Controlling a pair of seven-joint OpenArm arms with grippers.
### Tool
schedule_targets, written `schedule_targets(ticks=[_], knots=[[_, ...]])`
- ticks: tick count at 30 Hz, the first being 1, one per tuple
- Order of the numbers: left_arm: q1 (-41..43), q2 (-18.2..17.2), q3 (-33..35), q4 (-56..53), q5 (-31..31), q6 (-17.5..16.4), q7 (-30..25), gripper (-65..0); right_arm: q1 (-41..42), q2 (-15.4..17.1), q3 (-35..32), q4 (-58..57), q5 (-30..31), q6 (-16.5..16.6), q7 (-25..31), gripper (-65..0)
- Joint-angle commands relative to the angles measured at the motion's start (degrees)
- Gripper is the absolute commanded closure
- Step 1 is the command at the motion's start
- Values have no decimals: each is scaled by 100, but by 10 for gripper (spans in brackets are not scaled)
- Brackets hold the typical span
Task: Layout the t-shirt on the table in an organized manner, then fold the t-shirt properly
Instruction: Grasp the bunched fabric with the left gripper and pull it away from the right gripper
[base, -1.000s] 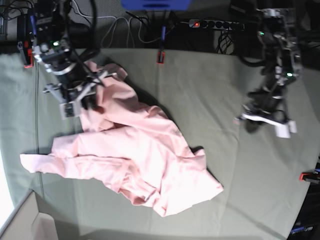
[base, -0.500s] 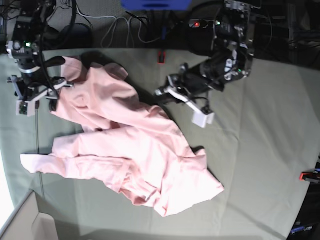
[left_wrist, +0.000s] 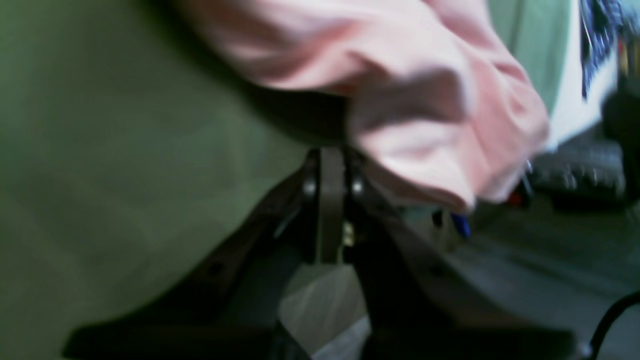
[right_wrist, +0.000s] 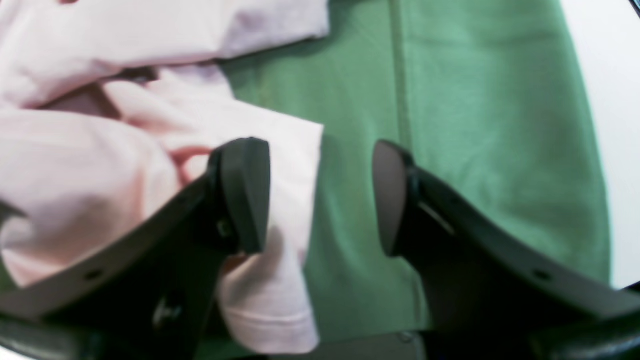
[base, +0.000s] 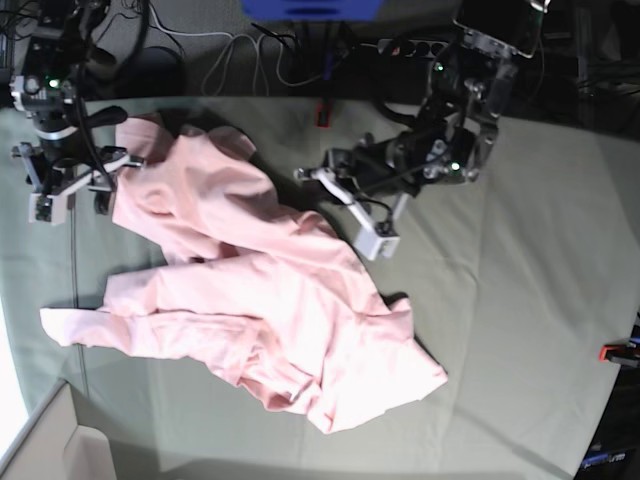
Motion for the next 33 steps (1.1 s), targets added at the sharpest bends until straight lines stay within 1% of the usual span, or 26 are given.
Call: schedule_targets(ticks=[1,2,4,7,9,10,17,22,25,28,33], knots=[[-41,-3,14,111,-63,-38,-19,-60,17,53,30,106,1,7,138,-330],[-49,-3,50,146,-63,-21,-19,-107,17,53,30,106,1,7,138,-330],[-49,-3,41,146,-63,-3,-19,-228,17,53,21,106,10,7,138,-330],[-49,14,41,146,-72,-38,-45,-428,17,53,39,106,10,7,138,-330],[-49,14,58,146,-72,-47,-54,-513,17,53,39,106,10,7,138,-330],[-58,32,58,129,-72,-47,-54,-530,17,53,39,106,10,7,138,-330],[-190,58,129,59,-28,-47,-72,-530,17,45,30,106,10,7,138,-330],[-700,67,876,-319,-28,-47,-89,-530,17,45,4,106,10,7,138,-330],[-946,199,1395,-689,-28,-47,-423,-530,26,45,4,106,10,7,138,-330],[-1122,243,1790,-1014,-19,-3,-678,-530,26,45,4,106,10,7,138,-330],[-1227,261,2071,-1392,-19,-12,-1012,-530,17,45,39,106,1,7,129,-329]])
